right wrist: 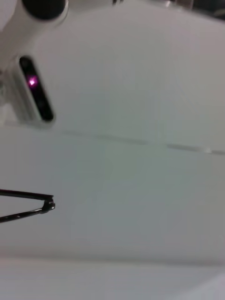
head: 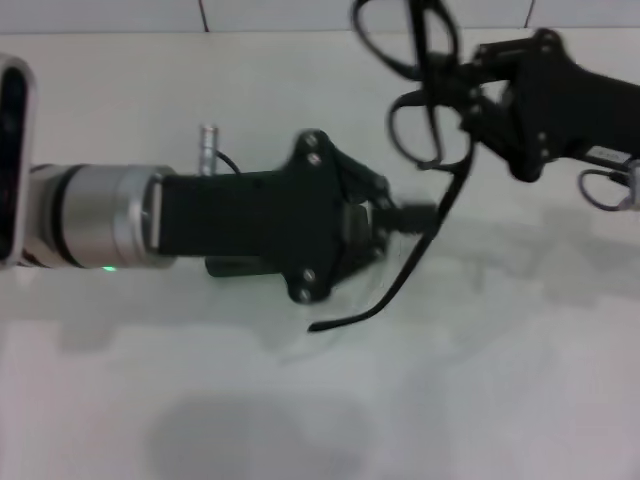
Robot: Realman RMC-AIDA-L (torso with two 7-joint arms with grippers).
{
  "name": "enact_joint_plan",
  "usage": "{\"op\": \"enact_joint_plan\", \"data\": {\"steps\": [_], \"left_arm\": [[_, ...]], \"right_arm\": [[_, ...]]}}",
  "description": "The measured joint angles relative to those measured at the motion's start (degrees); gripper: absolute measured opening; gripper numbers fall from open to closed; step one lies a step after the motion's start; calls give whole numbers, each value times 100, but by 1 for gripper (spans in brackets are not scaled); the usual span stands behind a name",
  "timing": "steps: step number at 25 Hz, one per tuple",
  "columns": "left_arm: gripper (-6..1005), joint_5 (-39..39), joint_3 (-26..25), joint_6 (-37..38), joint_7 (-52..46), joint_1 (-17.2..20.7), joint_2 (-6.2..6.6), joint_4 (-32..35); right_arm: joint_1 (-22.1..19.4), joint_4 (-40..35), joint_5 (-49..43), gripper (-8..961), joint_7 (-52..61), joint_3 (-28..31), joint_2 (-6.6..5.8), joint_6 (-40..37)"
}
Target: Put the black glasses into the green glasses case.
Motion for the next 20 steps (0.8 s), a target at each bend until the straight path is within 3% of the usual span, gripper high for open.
{"op": "enact_joint_plan", "data": {"steps": [4,8,13,16,20], "left_arm": [[18,60,-468,-320,-50,151,75,14],[18,73,-593,-683,-98,284,139,-18],[19,124,-560,-845,-78,383,115,-20],[19,180,-549,-818,-75,392,94,-20],[20,342,-524,-683,-98,374,3,-21]], "right_arm": [[-170,-84,15,66,133,112,-135,-72],[-209,-59,157,65,479,130,-214,-234],[-168,-33,613,65,1237,132,-122,-63],[-121,-4,898,65,1553,110,39,324],[50,330,1082,65,1574,79,89,513]]}}
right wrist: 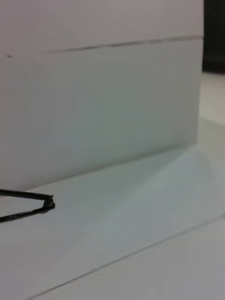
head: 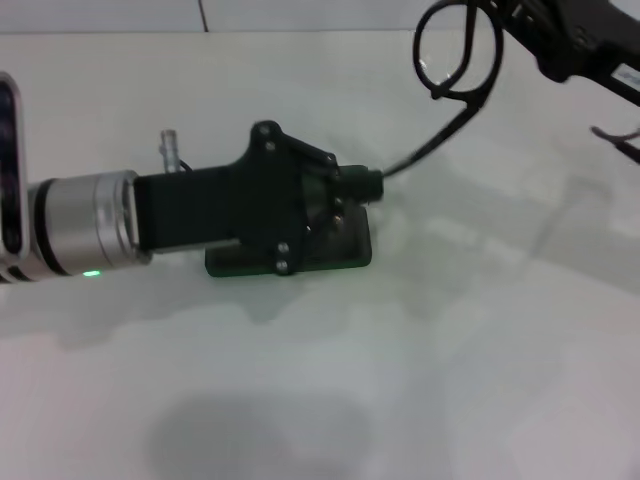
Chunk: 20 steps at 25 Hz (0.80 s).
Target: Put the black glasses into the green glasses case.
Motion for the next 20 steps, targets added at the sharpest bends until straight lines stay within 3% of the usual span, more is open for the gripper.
{"op": "enact_joint_plan", "data": {"steps": [6,20], "left_arm": [[21,-88,134,334,11,-8,-44,-72],[23,-405,118,422,29,-37,-34,-206]], "right_arm": [[421,640,47,66,-70,-103,0,329],[442,677,39,65,-71,-418,8,398]]}}
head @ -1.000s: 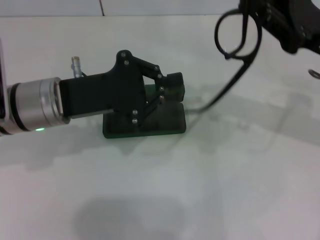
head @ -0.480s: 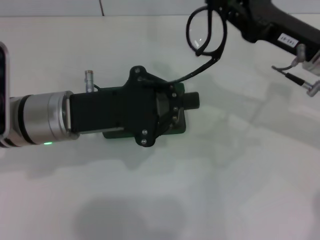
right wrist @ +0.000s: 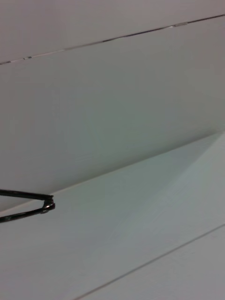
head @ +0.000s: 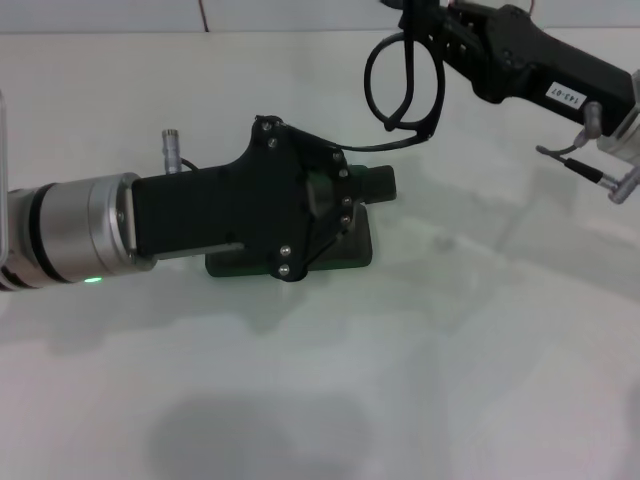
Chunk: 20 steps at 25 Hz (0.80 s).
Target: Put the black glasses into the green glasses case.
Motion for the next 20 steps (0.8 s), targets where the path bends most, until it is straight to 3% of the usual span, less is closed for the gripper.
{"op": "enact_joint_plan", "data": {"steps": [20], "left_arm": [[26,-73,-33,-154,2,-116,13,7]], "right_arm": [[29,-116,-23,65,-89,-816,-9,-22]]}}
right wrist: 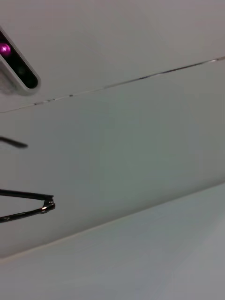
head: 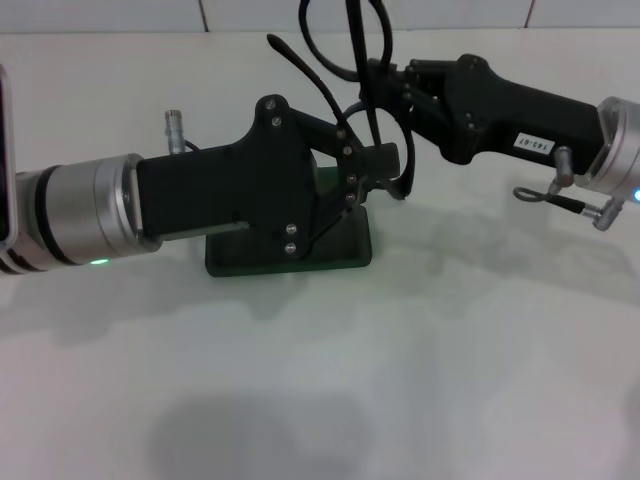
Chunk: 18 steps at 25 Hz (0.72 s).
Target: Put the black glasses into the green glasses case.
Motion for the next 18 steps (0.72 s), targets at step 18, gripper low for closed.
{"op": "enact_joint_plan", "data": {"steps": [18], "left_arm": [[28,0,1,-29,-25,0,0,15]], "right_arm": [[-29,-109,0,65,-66,-385,9,-149]]}}
